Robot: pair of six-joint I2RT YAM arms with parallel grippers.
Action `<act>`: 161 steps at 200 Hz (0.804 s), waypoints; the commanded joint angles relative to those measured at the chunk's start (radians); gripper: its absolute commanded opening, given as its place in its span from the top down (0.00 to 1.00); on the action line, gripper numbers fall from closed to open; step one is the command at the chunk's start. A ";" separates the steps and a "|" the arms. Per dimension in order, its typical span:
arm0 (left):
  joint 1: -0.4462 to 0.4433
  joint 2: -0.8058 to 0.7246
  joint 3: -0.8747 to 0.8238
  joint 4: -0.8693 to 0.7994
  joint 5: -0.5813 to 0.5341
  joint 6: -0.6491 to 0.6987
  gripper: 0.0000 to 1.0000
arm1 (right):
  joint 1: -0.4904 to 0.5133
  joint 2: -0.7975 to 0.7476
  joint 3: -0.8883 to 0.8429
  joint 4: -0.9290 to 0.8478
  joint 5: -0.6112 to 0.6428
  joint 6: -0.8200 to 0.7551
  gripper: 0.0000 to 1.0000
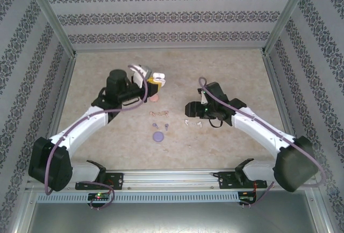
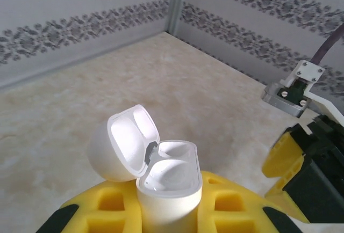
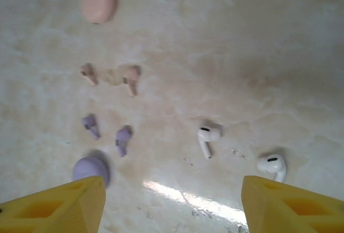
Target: Insert the wireless bluetooth earbuds into the charging case
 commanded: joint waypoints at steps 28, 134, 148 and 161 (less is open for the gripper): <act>-0.028 -0.043 -0.132 0.423 -0.198 -0.053 1.00 | 0.080 0.171 0.025 -0.013 0.195 0.114 0.34; -0.040 -0.036 -0.250 0.729 -0.172 -0.094 1.00 | 0.147 0.449 0.200 -0.055 0.266 0.169 0.41; -0.040 -0.041 -0.255 0.733 -0.173 -0.094 1.00 | 0.150 0.468 0.216 -0.069 0.273 0.179 0.43; -0.041 -0.043 -0.258 0.734 -0.173 -0.094 1.00 | 0.155 0.484 0.225 -0.075 0.275 0.187 0.43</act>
